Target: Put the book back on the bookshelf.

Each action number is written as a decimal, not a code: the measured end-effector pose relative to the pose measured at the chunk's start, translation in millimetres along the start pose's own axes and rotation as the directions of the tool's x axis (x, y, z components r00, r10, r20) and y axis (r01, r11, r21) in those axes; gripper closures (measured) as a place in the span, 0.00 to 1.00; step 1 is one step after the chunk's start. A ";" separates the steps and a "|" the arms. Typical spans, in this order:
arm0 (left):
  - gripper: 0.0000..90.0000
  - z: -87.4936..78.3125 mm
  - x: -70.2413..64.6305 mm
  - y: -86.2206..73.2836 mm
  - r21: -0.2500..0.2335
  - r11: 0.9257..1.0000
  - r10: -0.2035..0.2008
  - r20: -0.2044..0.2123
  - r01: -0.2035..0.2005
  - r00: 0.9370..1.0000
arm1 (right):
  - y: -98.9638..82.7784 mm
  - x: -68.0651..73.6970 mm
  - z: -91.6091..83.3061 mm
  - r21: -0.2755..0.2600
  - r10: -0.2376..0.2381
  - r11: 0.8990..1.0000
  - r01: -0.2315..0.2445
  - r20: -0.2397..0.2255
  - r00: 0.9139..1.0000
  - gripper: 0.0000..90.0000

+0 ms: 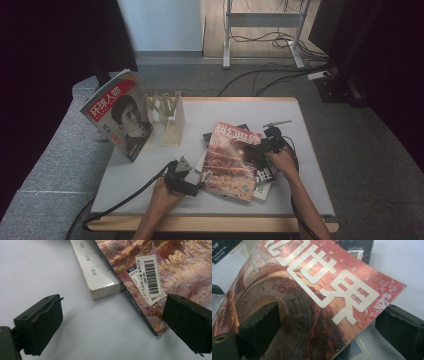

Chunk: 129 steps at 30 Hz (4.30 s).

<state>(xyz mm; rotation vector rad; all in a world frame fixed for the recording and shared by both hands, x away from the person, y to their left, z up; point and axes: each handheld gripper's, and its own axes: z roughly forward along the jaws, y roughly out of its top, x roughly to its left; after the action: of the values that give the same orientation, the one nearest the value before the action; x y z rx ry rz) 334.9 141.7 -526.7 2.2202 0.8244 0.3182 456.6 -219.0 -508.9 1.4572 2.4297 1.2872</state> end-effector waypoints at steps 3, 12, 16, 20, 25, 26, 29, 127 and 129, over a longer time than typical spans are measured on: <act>0.03 0.1 0.2 0.0 0.000 1.000 -0.001 0.002 0.001 1.000 | 0.6 1.3 -3.7 -0.014 -0.013 1.000 0.013 0.015 1.000 0.13; 0.03 0.2 0.5 0.0 0.001 1.000 -0.004 0.005 0.004 1.000 | 6.7 10.0 -17.1 -0.101 -0.066 0.992 0.071 0.047 0.997 0.28; 0.04 -0.1 0.5 -0.1 0.000 1.000 -0.002 0.009 0.002 1.000 | 10.5 14.0 -25.1 -0.145 -0.087 0.985 0.098 0.078 0.993 0.46; 0.04 -0.1 0.6 -0.2 0.000 1.000 -0.003 0.010 0.003 1.000 | 12.3 16.0 -33.0 -0.171 -0.094 0.979 0.111 0.107 0.990 0.66; 0.05 -0.2 0.9 -0.2 0.000 1.000 -0.003 0.013 0.003 1.000 | 13.8 19.3 -40.5 -0.180 -0.132 0.972 0.151 0.112 0.985 0.80; 0.05 -0.1 1.0 -0.2 0.000 1.000 -0.004 0.014 0.004 1.000 | 14.3 20.6 -42.3 -0.183 -0.138 0.970 0.157 0.113 0.984 0.84; 0.05 -0.3 1.3 -0.2 0.000 1.000 -0.004 0.020 0.004 1.000 | 16.4 26.0 -48.4 -0.204 -0.159 0.962 0.179 0.110 0.981 0.90; 0.92 -44.2 26.8 95.3 -0.260 0.959 0.169 0.191 -0.116 0.967 | 59.2 111.9 -143.0 -0.415 -0.409 0.794 0.444 0.175 0.896 0.92; 0.93 -45.8 25.5 94.6 -0.282 0.951 0.182 0.170 -0.129 0.968 | 60.0 113.8 -146.3 -0.422 -0.413 0.786 0.452 0.187 0.891 0.92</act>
<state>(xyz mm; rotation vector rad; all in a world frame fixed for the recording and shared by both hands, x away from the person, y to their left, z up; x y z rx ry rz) 377.6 134.0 -427.7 2.0241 0.4700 0.2664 375.9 -213.7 -331.8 0.7538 2.0320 1.4965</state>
